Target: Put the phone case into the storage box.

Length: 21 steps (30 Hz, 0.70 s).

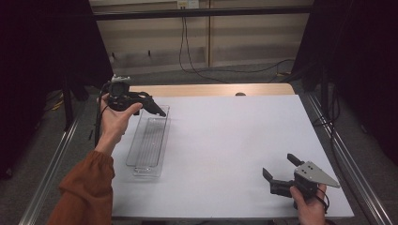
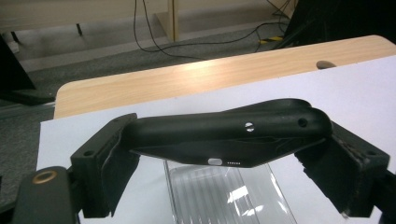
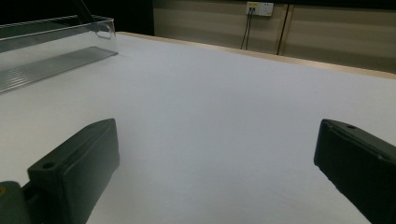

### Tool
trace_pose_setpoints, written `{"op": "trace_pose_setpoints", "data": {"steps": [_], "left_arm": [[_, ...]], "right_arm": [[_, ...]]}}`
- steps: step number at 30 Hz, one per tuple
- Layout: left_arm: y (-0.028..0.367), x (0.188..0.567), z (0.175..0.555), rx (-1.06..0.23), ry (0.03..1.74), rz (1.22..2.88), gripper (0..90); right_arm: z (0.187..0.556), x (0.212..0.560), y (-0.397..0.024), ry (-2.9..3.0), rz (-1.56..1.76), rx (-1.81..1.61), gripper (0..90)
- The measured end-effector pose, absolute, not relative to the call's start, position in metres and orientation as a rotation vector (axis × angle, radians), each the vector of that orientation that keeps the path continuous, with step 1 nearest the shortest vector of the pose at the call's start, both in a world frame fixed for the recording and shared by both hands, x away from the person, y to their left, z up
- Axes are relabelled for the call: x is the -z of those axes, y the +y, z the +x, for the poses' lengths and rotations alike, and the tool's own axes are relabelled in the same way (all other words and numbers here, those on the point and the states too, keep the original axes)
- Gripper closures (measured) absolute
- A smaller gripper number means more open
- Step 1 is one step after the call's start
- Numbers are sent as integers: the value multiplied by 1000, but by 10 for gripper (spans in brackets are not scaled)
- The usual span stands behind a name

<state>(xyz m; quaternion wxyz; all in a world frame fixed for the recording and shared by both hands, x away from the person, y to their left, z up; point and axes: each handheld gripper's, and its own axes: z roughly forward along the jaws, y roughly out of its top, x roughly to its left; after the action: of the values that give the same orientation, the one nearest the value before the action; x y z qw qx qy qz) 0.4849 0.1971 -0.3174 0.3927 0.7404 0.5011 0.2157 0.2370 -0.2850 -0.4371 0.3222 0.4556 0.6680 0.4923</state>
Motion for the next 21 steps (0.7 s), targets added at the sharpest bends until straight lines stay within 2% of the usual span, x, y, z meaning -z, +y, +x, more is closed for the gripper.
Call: {"op": "trace_pose_setpoints", "data": {"steps": [21], "left_arm": [[183,337,495,-597,1387,1860,148]], "right_arm": [[237,437,-284,1762,1194,-1288,0]]}}
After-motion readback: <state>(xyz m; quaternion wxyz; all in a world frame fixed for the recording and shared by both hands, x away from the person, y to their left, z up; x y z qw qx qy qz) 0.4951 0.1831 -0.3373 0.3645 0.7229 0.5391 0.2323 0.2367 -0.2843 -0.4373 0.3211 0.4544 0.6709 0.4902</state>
